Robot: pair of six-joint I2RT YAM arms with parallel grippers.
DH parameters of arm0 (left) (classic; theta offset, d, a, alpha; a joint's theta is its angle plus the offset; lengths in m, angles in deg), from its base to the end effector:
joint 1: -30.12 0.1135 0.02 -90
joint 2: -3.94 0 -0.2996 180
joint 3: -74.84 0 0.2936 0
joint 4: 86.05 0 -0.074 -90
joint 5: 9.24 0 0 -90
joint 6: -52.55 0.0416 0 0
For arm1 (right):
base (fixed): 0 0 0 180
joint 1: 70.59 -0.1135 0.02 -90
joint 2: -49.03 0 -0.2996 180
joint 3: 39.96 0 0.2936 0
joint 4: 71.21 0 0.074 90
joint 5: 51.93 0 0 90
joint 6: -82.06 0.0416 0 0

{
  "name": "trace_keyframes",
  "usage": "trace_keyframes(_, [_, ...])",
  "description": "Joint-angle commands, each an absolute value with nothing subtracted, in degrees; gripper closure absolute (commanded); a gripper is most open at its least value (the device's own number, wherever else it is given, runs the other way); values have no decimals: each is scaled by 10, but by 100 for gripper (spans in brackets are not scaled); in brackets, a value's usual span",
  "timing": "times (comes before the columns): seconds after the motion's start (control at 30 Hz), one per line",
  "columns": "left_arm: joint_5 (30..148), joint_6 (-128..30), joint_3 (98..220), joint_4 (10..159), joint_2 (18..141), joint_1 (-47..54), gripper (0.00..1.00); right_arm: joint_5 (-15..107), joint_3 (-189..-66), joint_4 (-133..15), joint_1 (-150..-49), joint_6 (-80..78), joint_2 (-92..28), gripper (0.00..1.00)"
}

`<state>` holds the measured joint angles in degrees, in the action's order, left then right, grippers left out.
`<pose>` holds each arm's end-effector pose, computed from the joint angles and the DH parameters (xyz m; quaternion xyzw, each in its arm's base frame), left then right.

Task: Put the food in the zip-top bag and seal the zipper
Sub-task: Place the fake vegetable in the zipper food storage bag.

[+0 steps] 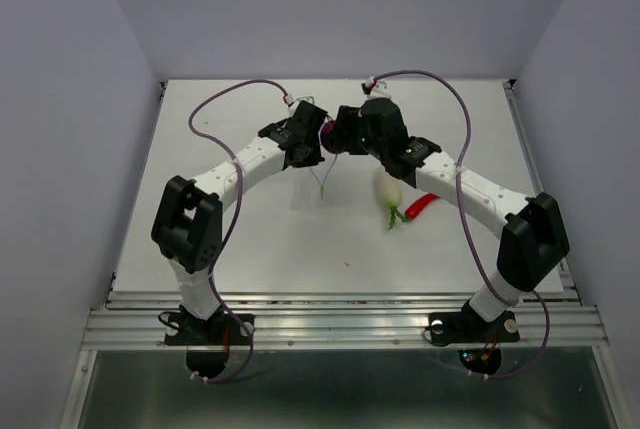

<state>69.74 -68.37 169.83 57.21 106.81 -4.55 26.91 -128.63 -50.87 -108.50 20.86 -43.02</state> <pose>0.3823 -0.2547 0.2847 -0.0070 0.9191 -0.1335 0.3707 0.3434 0.2572 0.3494 -0.0132 0.8350 0.2312 0.4992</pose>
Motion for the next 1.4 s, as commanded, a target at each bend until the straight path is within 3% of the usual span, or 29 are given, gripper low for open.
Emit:
trace_keyframes(0.0, [699, -679, 1700, 581, 1032, -48, 100, 277, -1314, -530, -1085, 218, -447, 62])
trace_keyframes(0.53, [699, -681, 1700, 588, 1012, -48, 100, 312, -1272, -509, -1085, 179, -459, 63])
trace_keyframes(0.67, [705, -681, 1705, 588, 1019, -48, 100, 334, -1268, -505, -1085, 156, -450, 58])
trace_keyframes(0.9, [715, -681, 1705, 594, 1024, -47, 100, 344, -1290, -493, -1085, 142, -463, 27])
trace_keyframes(1.2, [721, -683, 1699, 597, 1032, -48, 100, 356, -1309, -492, -1085, 145, -451, 7])
trace_keyframes(1.37, [721, -684, 1698, 598, 1033, -47, 100, 347, -1311, -493, -1085, 152, -440, 3])
